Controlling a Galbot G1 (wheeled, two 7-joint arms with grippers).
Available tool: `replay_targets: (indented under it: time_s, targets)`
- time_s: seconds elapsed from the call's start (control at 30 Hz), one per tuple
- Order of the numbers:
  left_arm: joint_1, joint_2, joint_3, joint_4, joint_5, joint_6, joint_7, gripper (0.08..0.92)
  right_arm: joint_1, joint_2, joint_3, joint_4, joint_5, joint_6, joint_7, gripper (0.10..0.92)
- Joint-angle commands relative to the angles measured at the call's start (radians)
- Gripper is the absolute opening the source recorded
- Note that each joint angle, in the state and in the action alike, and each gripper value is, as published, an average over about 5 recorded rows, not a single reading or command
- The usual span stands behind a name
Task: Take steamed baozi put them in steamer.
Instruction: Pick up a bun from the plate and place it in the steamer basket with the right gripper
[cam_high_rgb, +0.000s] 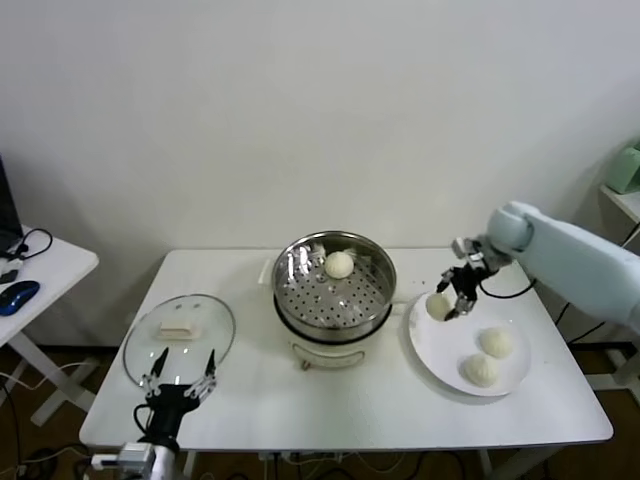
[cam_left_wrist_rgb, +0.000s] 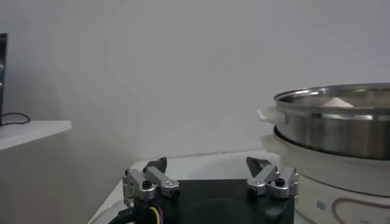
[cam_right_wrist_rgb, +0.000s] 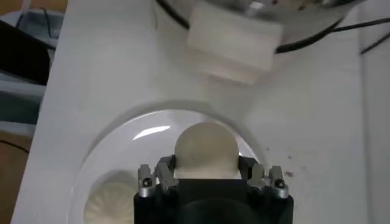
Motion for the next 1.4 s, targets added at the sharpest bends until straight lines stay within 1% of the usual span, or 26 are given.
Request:
replay_targets:
  time_s: [0.03, 0.17, 0.27, 0.5, 0.7, 1.07, 1.23, 1.4]
  targets:
    - [-0.012, 0.001, 0.018, 0.002, 0.022, 0.004, -0.009, 0.823, 0.353, 0.02, -0.195, 0.031, 0.331, -0.045, -0.004, 0.677]
    - [-0.012, 0.002, 0.024, -0.003, 0.032, 0.006, -0.012, 0.823, 0.389, 0.107, -0.206, 0.024, 0.41, -0.073, 0.009, 0.679]
    - [-0.007, 0.001, 0.028, -0.013, 0.037, 0.007, -0.011, 0.823, 0.375, 0.183, -0.202, 0.012, 0.433, -0.091, 0.021, 0.679]
    - [-0.004, -0.009, 0.044, -0.025, 0.044, 0.01, -0.019, 0.823, 0.285, 0.376, -0.175, -0.001, 0.433, -0.131, 0.056, 0.679]
    - [-0.006, -0.002, 0.044, -0.032, 0.032, 0.013, -0.033, 0.823, 0.192, 0.521, -0.18, -0.075, 0.41, -0.137, 0.065, 0.679]
    - [0.008, 0.012, 0.029, -0.038, 0.005, 0.01, -0.032, 0.823, 0.052, 0.629, -0.134, -0.251, 0.283, -0.1, 0.053, 0.679]
    - [0.009, 0.012, 0.029, -0.036, 0.004, 0.009, -0.032, 0.823, 0.032, 0.642, -0.125, -0.309, 0.241, -0.078, 0.04, 0.679]
    - [0.012, 0.011, 0.028, -0.034, 0.003, 0.011, -0.027, 0.823, 0.021, 0.637, -0.123, -0.329, 0.212, -0.063, 0.036, 0.679]
